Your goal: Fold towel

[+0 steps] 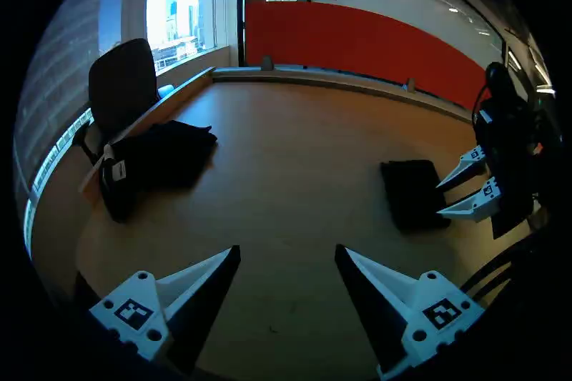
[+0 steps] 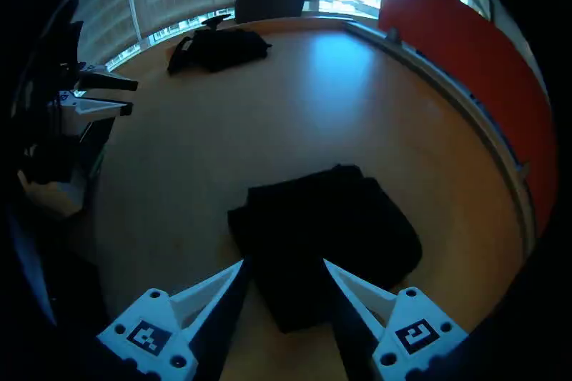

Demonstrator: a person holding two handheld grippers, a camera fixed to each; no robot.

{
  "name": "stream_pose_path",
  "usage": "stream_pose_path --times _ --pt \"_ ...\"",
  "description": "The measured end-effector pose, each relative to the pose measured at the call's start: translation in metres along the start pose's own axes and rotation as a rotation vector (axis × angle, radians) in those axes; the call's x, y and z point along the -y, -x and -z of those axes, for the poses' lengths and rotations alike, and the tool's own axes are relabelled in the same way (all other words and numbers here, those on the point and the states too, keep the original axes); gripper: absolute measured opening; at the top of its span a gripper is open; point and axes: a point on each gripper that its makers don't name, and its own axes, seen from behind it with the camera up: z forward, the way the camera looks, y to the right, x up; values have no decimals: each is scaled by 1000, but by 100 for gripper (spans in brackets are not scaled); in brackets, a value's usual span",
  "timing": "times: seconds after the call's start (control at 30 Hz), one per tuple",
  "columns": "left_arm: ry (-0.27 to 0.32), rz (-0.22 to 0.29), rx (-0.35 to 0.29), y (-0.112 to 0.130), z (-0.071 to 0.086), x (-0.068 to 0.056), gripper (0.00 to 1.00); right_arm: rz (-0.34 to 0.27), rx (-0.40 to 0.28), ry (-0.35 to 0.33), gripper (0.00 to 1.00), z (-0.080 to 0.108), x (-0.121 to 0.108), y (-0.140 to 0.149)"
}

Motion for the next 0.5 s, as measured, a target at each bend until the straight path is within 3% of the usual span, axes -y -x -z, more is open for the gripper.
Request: stream_pose_path --times 0.5 --pt "8 -12 1 -2 -2 -4 98 -73 44 44 67 11 0 43"
